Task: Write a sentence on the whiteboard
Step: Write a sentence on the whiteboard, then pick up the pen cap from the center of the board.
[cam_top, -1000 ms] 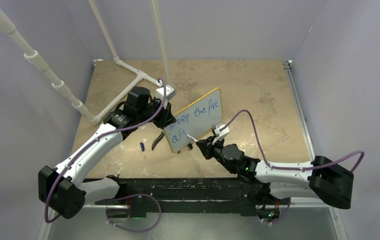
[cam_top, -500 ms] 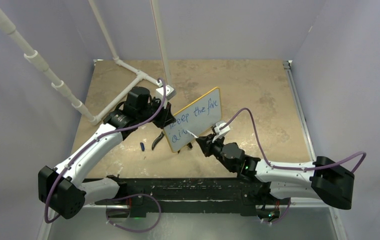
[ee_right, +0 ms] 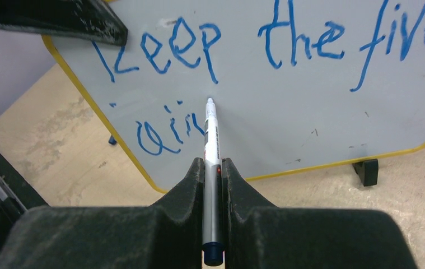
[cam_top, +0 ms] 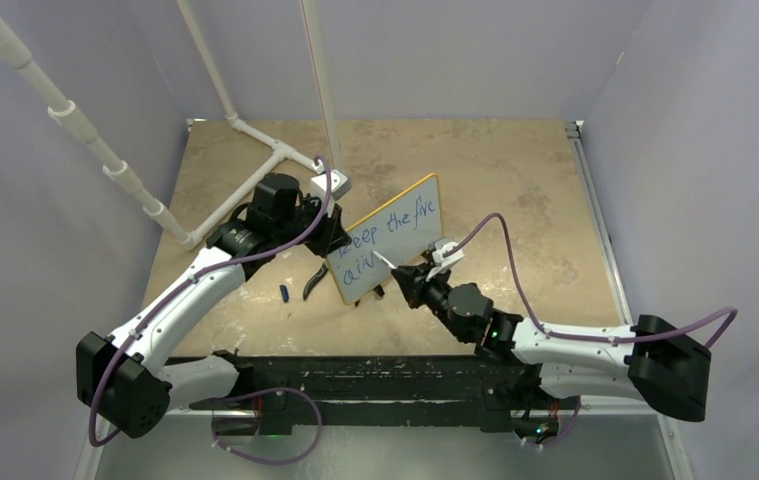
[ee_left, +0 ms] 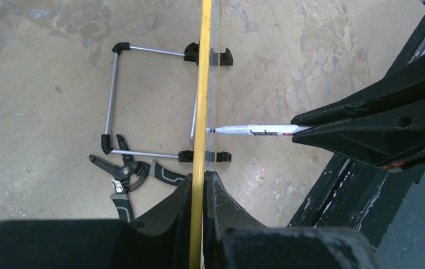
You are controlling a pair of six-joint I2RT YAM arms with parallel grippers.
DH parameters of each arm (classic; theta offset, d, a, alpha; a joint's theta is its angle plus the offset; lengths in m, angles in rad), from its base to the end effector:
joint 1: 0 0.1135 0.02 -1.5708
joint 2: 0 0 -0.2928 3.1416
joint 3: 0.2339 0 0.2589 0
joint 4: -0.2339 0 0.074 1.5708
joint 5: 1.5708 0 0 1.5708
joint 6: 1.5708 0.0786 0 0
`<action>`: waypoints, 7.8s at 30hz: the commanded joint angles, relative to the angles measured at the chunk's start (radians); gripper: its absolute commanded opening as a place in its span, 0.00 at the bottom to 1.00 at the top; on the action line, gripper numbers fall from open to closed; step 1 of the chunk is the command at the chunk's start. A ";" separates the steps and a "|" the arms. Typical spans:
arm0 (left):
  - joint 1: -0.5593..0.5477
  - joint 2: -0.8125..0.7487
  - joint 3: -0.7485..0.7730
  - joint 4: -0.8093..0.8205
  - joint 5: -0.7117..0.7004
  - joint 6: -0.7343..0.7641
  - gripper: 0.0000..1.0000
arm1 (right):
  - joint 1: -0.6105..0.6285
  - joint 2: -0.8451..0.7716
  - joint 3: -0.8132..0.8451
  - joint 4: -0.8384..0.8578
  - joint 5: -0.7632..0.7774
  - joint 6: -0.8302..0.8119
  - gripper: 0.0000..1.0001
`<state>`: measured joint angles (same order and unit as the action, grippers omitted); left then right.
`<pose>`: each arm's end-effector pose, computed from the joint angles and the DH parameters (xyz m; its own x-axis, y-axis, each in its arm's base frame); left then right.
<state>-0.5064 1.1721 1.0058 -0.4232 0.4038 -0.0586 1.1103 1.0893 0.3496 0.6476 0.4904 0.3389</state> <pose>0.2353 -0.1658 0.3195 -0.5282 0.2314 -0.8170 0.7019 0.6604 -0.2667 0.1459 0.2107 0.2344 -0.2320 0.1923 -0.9535 -0.5351 0.7933 0.2902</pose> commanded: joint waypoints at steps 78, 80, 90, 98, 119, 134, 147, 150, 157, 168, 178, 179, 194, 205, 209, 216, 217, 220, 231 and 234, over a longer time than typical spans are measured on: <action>0.003 -0.029 0.002 0.010 -0.049 0.014 0.00 | -0.003 0.114 0.011 -0.029 0.100 0.104 0.00; 0.003 -0.030 0.003 0.010 -0.049 0.014 0.00 | -0.003 0.107 0.011 -0.028 0.109 0.109 0.00; 0.003 -0.032 0.005 0.008 -0.049 0.012 0.00 | -0.003 0.096 0.042 0.001 0.160 0.053 0.00; 0.003 -0.035 0.004 0.007 -0.051 0.013 0.00 | -0.003 0.026 0.029 -0.026 0.155 0.056 0.00; 0.003 -0.025 0.004 0.008 -0.045 0.012 0.00 | -0.003 0.034 0.041 0.043 0.134 0.022 0.00; 0.002 -0.029 0.002 0.008 -0.045 0.014 0.00 | -0.003 0.067 0.058 0.039 0.129 0.019 0.00; 0.004 -0.031 0.004 0.008 -0.045 0.014 0.00 | -0.003 0.076 0.040 -0.008 0.152 0.064 0.00; 0.003 -0.030 0.004 0.008 -0.046 0.014 0.00 | -0.003 0.079 0.038 -0.008 0.146 0.066 0.00; 0.003 -0.032 0.005 0.006 -0.048 0.012 0.00 | -0.003 0.096 0.046 -0.011 0.139 0.063 0.00; 0.003 -0.033 0.004 0.006 -0.051 0.010 0.00 | -0.003 0.036 0.031 -0.028 0.143 0.073 0.00; 0.002 -0.030 0.002 0.008 -0.055 0.009 0.00 | -0.006 0.072 0.024 -0.102 0.183 0.157 0.00; 0.002 -0.030 0.002 0.008 -0.053 0.008 0.00 | -0.007 0.080 0.021 -0.099 0.182 0.164 0.00; 0.002 -0.031 0.001 0.007 -0.046 0.012 0.00 | -0.031 0.127 0.015 -0.031 0.161 0.152 0.00; 0.003 -0.028 0.002 0.007 -0.045 0.014 0.00 | -0.035 0.137 0.019 -0.012 0.151 0.140 0.00; 0.003 -0.031 0.002 0.005 -0.047 0.011 0.00 | -0.034 0.122 0.020 -0.031 0.150 0.143 0.00; 0.003 -0.052 0.011 0.003 -0.103 -0.017 0.31 | -0.033 -0.020 0.015 -0.159 0.160 0.141 0.00; 0.003 -0.058 0.018 0.002 -0.115 -0.024 0.38 | -0.033 -0.057 0.010 -0.177 0.147 0.136 0.00; 0.003 -0.073 0.034 -0.001 -0.144 -0.039 0.60 | -0.033 -0.172 -0.003 -0.240 0.121 0.137 0.00; 0.005 -0.183 0.111 -0.024 -0.450 -0.205 0.78 | -0.033 -0.483 0.002 -0.327 0.064 0.088 0.00; 0.009 -0.222 0.105 -0.070 -0.589 -0.276 0.81 | -0.033 -0.508 0.031 -0.333 0.079 0.084 0.00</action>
<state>-0.5060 1.0084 1.0756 -0.4477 0.0345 -0.2119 1.0798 0.6052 0.3344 0.3428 0.5583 0.4461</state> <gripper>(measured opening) 0.794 0.115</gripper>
